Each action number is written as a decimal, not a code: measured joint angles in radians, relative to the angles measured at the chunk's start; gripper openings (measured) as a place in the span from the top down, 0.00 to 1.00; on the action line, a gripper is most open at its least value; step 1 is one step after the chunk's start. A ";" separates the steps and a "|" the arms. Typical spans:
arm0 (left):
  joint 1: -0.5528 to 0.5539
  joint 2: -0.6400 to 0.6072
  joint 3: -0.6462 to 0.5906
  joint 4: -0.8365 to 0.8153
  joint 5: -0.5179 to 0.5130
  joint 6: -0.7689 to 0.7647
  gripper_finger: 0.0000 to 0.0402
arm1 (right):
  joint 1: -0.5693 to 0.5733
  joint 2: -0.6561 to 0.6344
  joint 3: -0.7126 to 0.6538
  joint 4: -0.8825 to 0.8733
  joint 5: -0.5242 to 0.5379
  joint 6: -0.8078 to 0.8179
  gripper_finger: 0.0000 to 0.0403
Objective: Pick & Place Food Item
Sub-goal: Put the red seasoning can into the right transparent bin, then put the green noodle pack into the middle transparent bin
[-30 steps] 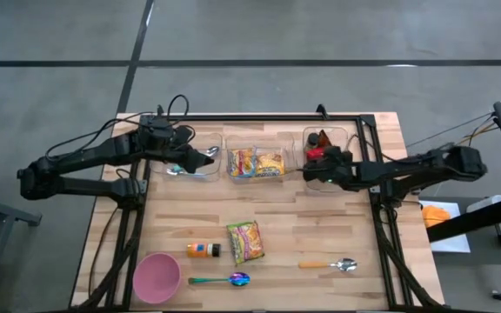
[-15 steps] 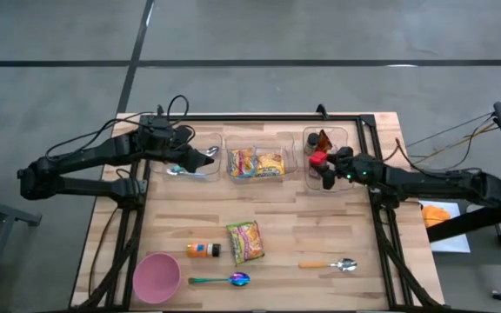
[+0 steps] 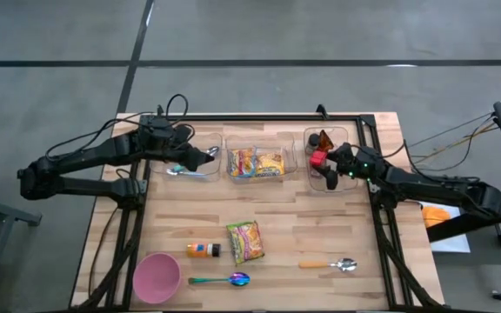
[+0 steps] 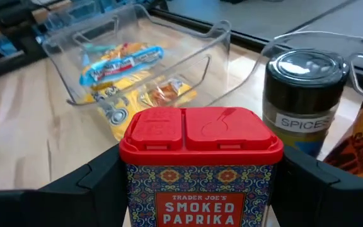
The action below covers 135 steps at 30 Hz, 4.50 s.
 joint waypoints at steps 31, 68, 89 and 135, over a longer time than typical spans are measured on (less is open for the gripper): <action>-0.001 0.000 -0.002 0.002 -0.018 0.014 0.57 | -0.005 0.202 0.001 0.142 0.006 -0.032 0.29; -0.001 -0.001 0.005 -0.004 -0.017 0.030 0.57 | 0.042 0.202 0.329 -0.389 0.057 -0.062 0.16; -0.001 -0.001 0.005 -0.001 -0.006 0.081 0.57 | 0.304 0.103 0.798 -1.128 0.051 0.133 0.77; -0.405 0.435 0.135 -0.036 0.136 0.226 0.75 | 0.904 0.502 1.217 -1.302 0.435 0.611 0.50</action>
